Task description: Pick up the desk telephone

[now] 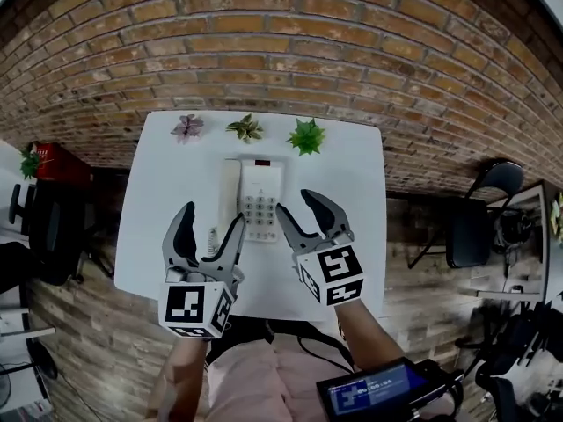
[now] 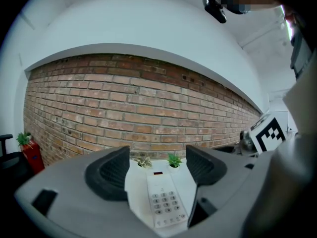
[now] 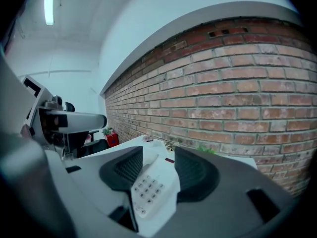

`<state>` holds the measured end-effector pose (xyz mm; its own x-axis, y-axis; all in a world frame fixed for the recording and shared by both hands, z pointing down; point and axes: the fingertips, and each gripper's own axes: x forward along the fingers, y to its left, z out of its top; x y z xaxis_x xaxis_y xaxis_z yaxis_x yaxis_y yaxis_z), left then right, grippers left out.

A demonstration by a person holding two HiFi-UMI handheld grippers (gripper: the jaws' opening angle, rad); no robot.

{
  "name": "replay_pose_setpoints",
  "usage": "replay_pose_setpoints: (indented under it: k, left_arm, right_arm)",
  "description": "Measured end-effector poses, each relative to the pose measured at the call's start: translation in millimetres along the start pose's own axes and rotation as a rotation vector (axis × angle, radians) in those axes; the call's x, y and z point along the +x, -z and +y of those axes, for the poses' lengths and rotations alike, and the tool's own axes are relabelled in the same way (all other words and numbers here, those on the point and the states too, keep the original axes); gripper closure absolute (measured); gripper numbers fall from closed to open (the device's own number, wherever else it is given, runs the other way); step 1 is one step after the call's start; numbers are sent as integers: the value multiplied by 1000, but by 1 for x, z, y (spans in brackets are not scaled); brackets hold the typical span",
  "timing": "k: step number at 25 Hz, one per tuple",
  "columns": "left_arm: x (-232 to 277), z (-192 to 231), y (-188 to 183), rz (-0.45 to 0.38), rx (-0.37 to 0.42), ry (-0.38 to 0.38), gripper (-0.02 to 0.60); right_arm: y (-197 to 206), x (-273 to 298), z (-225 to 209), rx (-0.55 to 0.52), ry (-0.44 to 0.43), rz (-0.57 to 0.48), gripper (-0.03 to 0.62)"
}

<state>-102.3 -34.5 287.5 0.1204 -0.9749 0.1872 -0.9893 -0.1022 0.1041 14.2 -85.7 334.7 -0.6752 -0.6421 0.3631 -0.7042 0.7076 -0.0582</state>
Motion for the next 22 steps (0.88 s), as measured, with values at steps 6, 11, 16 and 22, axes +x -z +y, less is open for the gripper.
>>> replay_pose_setpoints:
  k: [6,11,16,22]
  left_arm:
    - [19,24,7,19,-37,33,227]
    - [43,36,28,79,-68,91,222]
    - [66,43,46,138,-104,137,221]
    - [89,48,70,209,-144,164,221]
  right_arm:
    - [-5,32,-1,-20,23,18,387]
    - [1,50,-8,6,67,41,385]
    - [13,63,-19,45,97,67,381]
    - [32,80,-29,83,110,113,376]
